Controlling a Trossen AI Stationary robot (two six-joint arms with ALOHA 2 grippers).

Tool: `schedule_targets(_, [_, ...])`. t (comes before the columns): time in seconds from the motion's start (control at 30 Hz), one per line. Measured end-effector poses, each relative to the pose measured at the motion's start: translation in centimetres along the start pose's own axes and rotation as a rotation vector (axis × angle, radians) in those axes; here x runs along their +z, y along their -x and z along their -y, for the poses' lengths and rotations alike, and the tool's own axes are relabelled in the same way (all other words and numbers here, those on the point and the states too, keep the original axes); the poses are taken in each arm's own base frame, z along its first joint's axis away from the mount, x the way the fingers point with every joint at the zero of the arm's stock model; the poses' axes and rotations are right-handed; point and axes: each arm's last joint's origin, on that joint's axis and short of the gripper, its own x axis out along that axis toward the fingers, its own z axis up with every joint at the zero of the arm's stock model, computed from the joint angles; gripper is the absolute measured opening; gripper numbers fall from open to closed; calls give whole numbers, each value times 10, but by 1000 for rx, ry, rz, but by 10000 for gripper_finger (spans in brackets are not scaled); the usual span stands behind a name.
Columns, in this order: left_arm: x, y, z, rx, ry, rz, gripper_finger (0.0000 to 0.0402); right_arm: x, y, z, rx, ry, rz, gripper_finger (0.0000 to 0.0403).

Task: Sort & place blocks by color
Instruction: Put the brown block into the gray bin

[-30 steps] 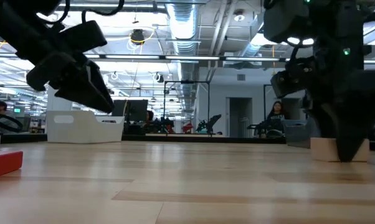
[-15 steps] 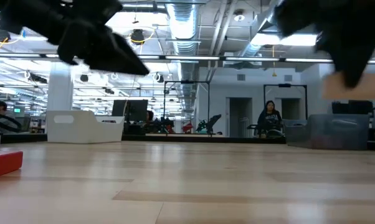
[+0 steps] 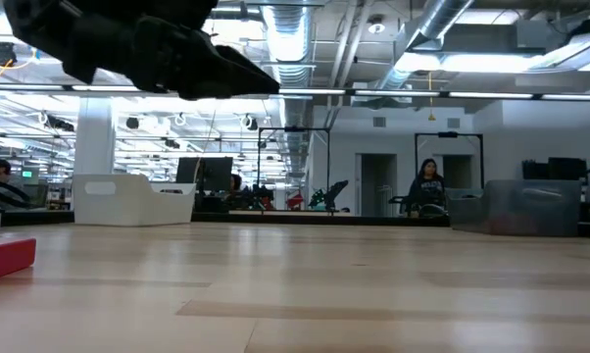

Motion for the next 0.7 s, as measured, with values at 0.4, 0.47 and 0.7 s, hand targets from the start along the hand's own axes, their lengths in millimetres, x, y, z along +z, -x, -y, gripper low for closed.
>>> schedule_targets(0.4, [-1, -2, 3, -52, 9, 20, 173, -58, -41, -6, 58, -175, 26, 118])
schedule_targets(0.47, [-2, -2, 6, -64, 9, 11, 173, -62, -52, -7, 77, -183, 16, 118])
schedule_targets(0.7, [-1, -1, 14, -90, 37, 4, 173, -58, -85, -11, 131, -189, -2, 134])
